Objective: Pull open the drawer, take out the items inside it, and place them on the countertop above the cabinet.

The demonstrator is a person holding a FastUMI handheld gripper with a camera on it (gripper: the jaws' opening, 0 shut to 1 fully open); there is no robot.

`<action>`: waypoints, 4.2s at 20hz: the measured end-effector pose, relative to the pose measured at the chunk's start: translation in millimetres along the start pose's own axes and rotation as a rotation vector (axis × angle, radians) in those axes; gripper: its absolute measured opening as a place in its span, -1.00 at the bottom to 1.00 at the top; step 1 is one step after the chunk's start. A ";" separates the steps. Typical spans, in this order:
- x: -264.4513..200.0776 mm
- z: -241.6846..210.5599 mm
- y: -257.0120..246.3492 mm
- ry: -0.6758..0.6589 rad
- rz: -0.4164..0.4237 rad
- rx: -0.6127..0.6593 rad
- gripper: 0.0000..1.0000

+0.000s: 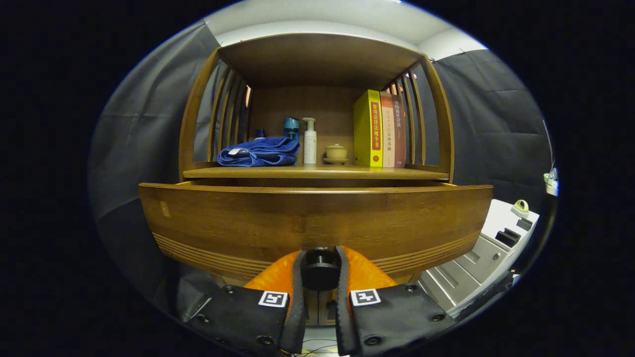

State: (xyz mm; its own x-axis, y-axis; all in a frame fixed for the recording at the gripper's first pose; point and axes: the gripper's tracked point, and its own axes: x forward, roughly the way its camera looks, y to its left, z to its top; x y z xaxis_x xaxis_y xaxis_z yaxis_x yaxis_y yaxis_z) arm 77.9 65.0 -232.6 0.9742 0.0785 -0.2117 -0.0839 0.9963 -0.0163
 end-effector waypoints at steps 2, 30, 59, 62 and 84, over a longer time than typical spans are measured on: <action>-9.5 -2.0 -0.9 0.010 0.006 0.033 -0.35; -47.8 67.5 -27.4 -0.157 -0.006 0.086 1.00; 109.4 12.3 -1.8 1.009 -0.124 0.255 0.91; 110.2 1.1 -3.8 1.031 -0.137 0.271 0.87; 117.4 54.0 82.5 0.947 0.072 0.413 -0.47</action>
State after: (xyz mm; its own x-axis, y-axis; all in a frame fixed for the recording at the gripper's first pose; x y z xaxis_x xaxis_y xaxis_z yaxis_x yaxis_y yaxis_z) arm 196.7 158.2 -206.0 0.3904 0.2580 -0.8838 0.1166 0.9383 0.3255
